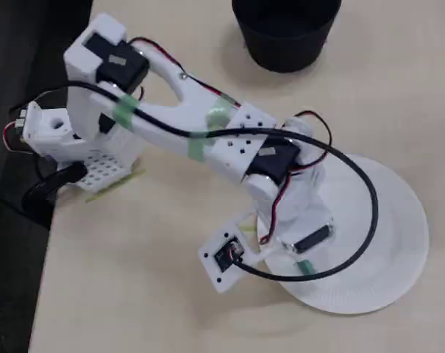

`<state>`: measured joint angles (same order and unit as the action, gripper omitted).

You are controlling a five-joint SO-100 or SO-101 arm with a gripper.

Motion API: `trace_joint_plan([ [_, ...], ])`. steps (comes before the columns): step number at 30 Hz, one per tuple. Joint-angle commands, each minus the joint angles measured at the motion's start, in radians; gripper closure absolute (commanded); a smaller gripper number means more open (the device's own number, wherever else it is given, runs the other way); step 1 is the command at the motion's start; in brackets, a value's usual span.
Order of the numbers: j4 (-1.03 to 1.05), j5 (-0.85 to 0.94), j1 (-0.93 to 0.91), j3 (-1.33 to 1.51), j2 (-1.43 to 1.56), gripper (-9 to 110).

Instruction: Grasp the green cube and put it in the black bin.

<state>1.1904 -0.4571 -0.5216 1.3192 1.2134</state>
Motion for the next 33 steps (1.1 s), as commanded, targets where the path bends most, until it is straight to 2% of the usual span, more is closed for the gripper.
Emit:
trace_joint_plan([
  [1,-0.014,0.009,0.002,-0.054,-0.005,78],
  [17,-0.003,0.008,0.021,-0.173,-0.132,81],
  [33,0.002,-0.014,0.017,-0.218,-0.181,102],
])
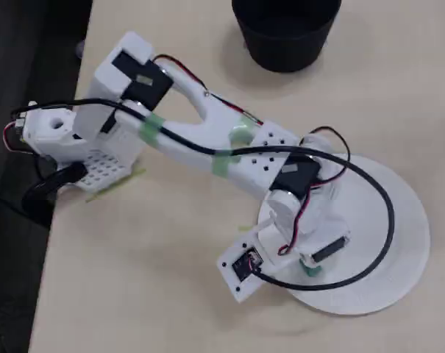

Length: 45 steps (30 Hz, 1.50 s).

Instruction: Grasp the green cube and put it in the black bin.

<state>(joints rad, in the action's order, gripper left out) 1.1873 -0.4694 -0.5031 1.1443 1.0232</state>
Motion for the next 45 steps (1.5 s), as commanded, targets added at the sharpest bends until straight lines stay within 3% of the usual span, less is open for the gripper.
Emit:
trace_joint_plan([
  [1,0.009,-0.002,-0.003,-0.051,0.009,102],
  [8,0.213,0.058,0.000,-0.357,-0.032,102],
  [14,0.653,0.190,0.074,-1.262,-0.232,102],
  [18,0.664,0.420,0.236,-1.210,-0.048,102],
  [24,0.666,0.657,0.623,-1.089,0.100,102],
  [33,0.666,0.670,1.095,-0.853,0.141,102],
  [37,0.666,0.661,1.154,-0.790,0.169,102],
  [45,0.666,0.704,1.089,-0.537,0.264,102],
])
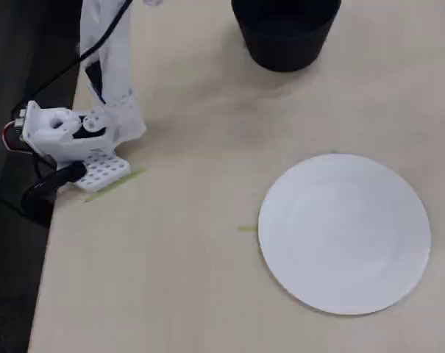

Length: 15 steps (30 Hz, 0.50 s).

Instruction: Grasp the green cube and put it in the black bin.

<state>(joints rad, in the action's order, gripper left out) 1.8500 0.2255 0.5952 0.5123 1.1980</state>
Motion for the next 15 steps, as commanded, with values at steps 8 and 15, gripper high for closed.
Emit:
trace_joint_plan([
  [8,0.002,0.023,0.006,0.354,0.144,102],
  [15,-0.012,0.020,0.029,0.368,0.138,95],
])
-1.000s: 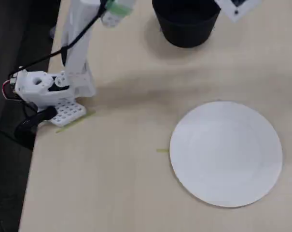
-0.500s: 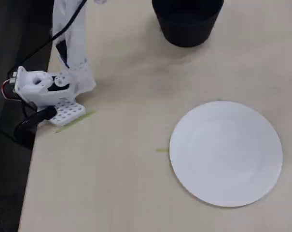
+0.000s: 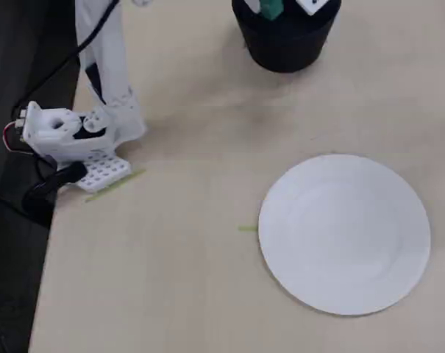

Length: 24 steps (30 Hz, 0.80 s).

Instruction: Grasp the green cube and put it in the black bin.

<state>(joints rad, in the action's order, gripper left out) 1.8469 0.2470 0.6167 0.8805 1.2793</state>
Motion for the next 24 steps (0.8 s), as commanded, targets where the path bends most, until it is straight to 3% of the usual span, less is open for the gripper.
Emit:
trace_joint_plan([
  [1,-0.009,0.018,0.012,0.002,0.063,85],
  [3,-0.014,0.052,0.014,0.002,0.083,70],
  [6,-0.028,0.052,0.006,0.002,0.103,64],
  [9,-0.031,0.032,-0.003,0.002,0.104,71],
  [12,-0.037,-0.034,-0.012,0.002,0.095,102],
  [15,-0.035,-0.078,-0.069,0.008,0.115,102],
  [18,-0.075,-0.132,-0.239,0.043,0.212,102],
  [21,-0.347,-0.216,-0.437,0.391,0.541,102],
  [24,-0.735,-0.330,-0.581,0.986,1.075,102],
])
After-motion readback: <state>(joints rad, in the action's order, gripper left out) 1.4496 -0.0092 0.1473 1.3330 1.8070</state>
